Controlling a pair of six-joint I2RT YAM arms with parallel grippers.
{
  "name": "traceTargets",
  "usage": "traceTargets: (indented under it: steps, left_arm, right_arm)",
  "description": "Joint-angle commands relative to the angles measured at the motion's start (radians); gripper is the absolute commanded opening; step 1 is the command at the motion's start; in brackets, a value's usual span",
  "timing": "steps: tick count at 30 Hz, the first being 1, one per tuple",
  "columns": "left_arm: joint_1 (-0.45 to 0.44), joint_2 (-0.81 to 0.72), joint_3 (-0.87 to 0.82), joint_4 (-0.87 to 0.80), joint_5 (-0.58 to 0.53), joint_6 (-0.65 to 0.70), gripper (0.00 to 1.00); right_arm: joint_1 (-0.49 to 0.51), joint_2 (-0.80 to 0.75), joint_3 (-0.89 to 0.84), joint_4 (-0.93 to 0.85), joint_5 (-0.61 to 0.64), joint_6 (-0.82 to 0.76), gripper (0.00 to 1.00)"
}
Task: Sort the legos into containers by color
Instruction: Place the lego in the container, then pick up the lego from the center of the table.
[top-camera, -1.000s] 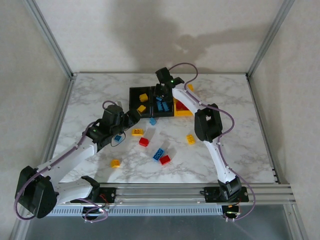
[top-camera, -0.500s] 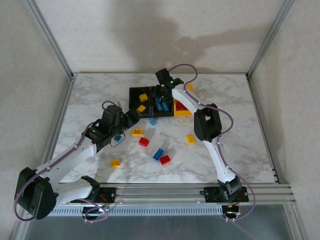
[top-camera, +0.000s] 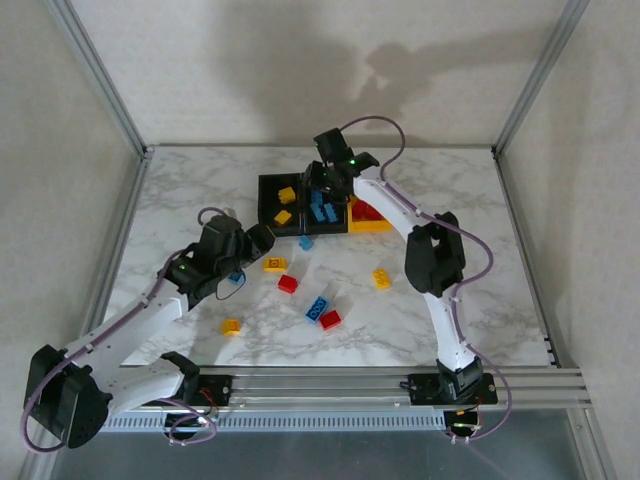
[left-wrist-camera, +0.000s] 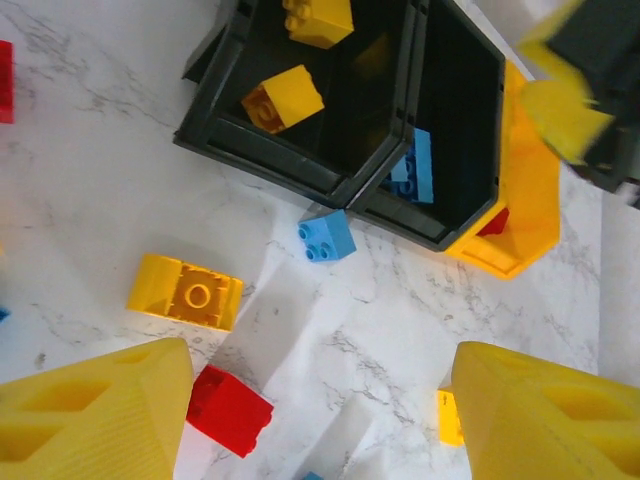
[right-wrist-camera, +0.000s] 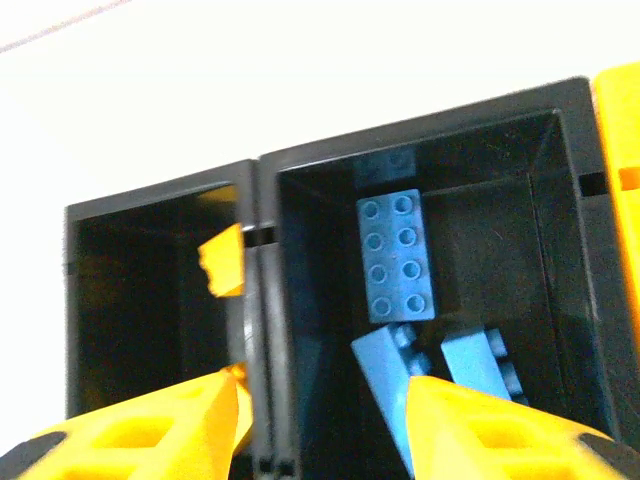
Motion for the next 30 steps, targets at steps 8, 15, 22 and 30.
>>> traceTargets:
  steps: [8,15,22,30]
  left_arm:
    - [0.008,0.11,0.067,-0.174,-0.041,0.093,0.69]
    - [0.008,0.241,0.179,-0.231,-0.02,0.209,0.68]
    - [-0.01,0.408,0.3,-0.288,-0.048,0.286,0.68]
    - [-0.069,0.625,0.419,-0.335,-0.084,0.354,0.77]
  right_arm:
    - [0.028,-0.47,-0.593,0.299,-0.169,-0.133,0.59]
    - [0.028,-0.691,-0.923,0.342,-0.405,-0.231,0.6]
    - [0.028,-0.873,-1.166,0.384,-0.515,-0.274,0.61]
    - [0.028,-0.936,-1.24,0.394,-0.516,-0.264,0.62]
